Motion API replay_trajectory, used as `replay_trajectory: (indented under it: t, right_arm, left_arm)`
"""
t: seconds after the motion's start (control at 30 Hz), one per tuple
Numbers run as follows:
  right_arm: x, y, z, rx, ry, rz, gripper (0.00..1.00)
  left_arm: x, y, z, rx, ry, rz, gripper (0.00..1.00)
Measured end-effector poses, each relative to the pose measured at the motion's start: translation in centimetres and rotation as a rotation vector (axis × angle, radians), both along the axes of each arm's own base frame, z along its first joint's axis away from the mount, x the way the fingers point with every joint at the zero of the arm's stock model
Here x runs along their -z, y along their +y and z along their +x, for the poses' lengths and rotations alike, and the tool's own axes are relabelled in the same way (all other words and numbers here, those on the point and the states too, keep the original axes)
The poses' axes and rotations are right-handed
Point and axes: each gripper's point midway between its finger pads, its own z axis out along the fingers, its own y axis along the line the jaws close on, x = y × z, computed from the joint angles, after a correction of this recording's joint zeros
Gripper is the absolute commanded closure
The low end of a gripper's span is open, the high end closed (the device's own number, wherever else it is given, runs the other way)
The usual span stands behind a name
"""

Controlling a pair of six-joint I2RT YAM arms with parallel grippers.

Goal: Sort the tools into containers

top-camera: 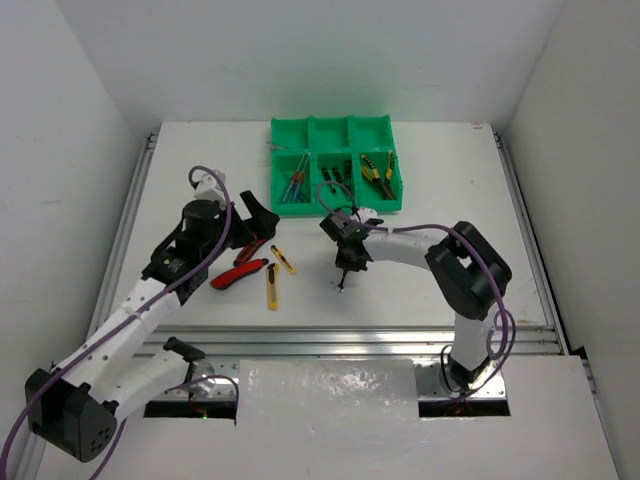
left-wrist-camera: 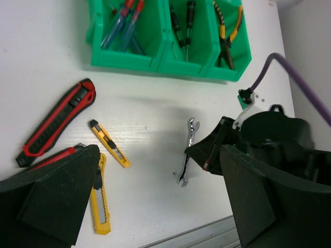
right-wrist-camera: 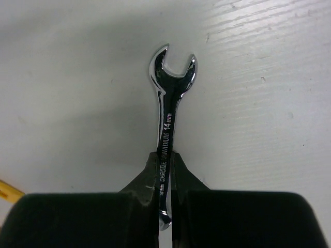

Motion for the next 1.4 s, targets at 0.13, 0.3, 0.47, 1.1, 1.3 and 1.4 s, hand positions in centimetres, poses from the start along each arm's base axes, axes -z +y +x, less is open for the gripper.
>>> replay_trajectory:
  t: [0.13, 0.3, 0.47, 1.1, 1.3, 1.4]
  right_arm:
    - [0.0, -0.1, -0.8, -0.15, -0.014, 0.007, 1.0]
    - [-0.1, -0.1, -1.6, -0.279, -0.034, 0.008, 1.0]
    - [-0.2, 0.1, -2.7, -0.371, -0.041, 0.002, 1.0]
    - [-5.9, 2.6, -4.5, -0.56, -0.192, 0.057, 1.0]
    - [-10.4, 4.7, -4.9, -0.636, -0.326, 0.149, 1.0]
    - [-11.8, 5.4, -5.0, -0.658, -0.367, 0.179, 1.0]
  left_arm:
    - [2.7, -1.0, 0.3, 0.017, 0.055, -0.034, 0.0]
    - [5.1, -2.9, 1.1, 0.054, 0.1, -0.086, 0.01]
    - [7.0, -5.5, 1.4, 0.113, 0.138, -0.121, 0.01]
    - [9.6, -9.9, 1.5, 0.201, 0.2, -0.271, 0.14]
    - [9.8, -12.3, 0.7, 0.265, 0.219, -0.347, 0.26]
    - [9.9, -14.0, -0.1, 0.311, 0.229, -0.368, 0.35]
